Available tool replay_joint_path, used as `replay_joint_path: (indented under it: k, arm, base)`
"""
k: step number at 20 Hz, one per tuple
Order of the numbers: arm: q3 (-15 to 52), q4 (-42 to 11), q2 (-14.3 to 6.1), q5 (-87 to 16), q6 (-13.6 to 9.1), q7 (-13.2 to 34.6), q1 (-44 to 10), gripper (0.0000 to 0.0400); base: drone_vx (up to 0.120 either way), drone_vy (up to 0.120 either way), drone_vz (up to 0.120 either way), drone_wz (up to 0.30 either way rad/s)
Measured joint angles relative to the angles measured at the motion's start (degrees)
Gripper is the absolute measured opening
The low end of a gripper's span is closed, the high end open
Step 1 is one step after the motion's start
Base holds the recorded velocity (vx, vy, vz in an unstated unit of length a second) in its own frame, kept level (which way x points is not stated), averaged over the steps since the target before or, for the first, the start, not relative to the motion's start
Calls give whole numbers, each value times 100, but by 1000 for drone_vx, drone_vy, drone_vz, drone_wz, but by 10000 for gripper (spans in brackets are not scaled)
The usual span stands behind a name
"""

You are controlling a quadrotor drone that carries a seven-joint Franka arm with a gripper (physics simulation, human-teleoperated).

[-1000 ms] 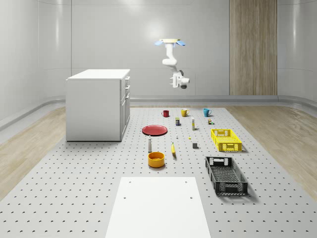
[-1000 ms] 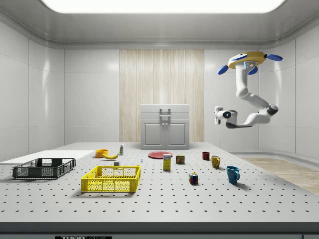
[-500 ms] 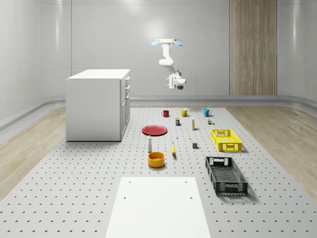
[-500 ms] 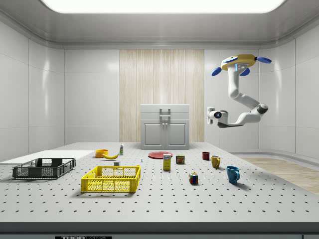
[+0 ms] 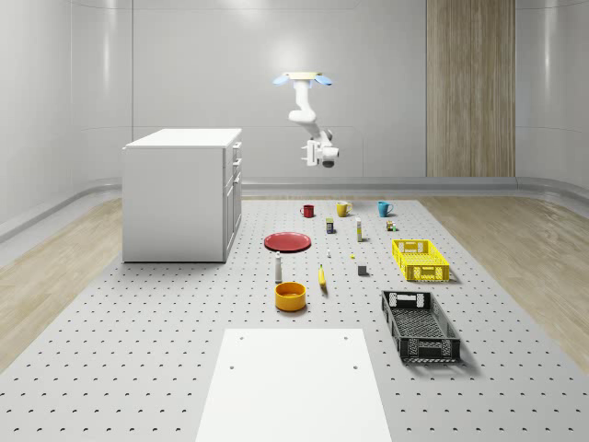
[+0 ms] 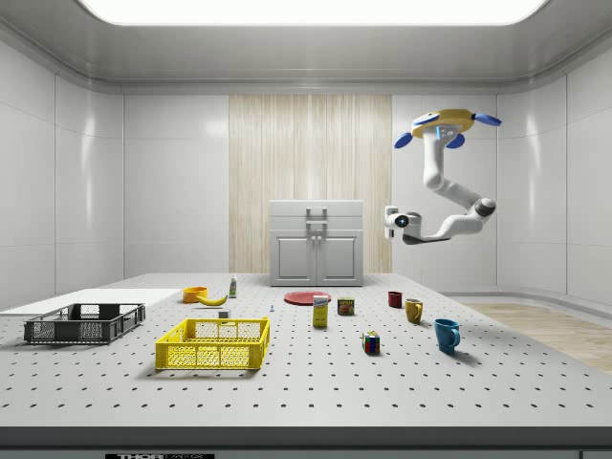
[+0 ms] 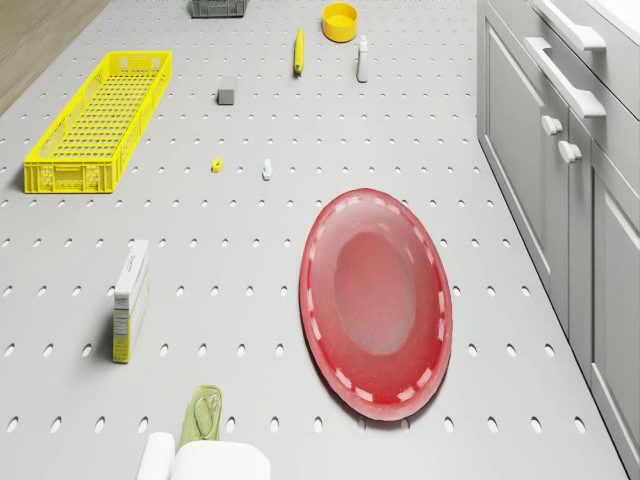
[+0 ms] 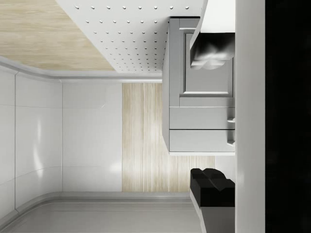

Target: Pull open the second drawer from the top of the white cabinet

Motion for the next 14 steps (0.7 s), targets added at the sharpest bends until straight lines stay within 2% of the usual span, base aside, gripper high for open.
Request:
replay_joint_path:
  k: [14]
  arm:
    - [-100, -36, -276, -212, 254, 176, 275, 300]
  base:
    - [120, -120, 0, 0]
